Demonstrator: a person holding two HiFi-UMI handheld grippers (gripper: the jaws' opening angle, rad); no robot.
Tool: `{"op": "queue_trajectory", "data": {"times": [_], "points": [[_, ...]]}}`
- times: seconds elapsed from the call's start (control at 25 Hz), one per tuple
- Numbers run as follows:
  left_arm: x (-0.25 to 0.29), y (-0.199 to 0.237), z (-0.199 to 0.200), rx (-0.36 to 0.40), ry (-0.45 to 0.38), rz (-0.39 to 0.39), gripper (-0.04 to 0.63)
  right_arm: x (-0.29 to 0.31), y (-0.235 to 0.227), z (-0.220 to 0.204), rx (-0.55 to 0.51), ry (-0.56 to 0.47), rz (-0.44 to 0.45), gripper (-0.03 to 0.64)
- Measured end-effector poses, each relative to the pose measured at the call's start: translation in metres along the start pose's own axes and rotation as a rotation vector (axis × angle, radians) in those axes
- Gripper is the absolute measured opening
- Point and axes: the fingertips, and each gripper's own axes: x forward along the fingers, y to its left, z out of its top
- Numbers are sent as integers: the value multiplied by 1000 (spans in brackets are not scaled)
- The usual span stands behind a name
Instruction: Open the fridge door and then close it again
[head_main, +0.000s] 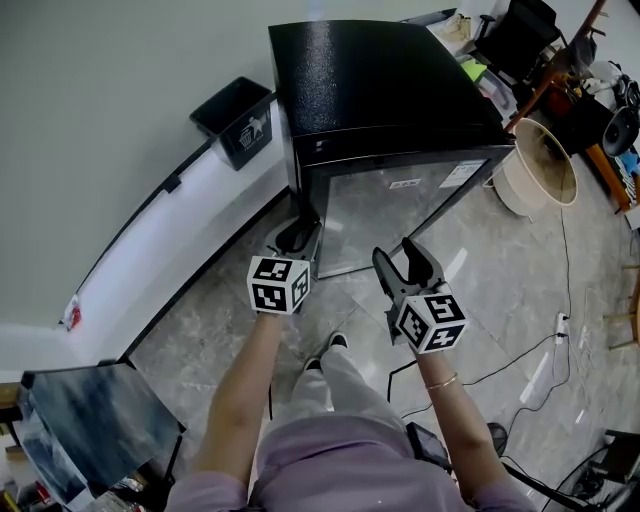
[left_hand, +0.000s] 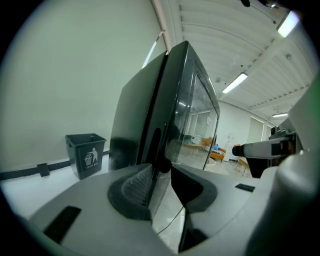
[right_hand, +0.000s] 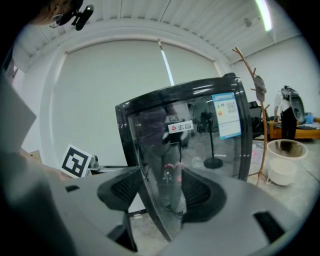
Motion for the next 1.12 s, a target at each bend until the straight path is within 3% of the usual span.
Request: {"op": "queue_trajectory", "data": {"times": [0.72,1.12], "points": [[-5,-2,2,2,15,17,106,-11,15,10,-9,-26,1,253],[-47,-55,-27,36,20,-106,85,-30,31,13,-17,-54,-8,253]]}}
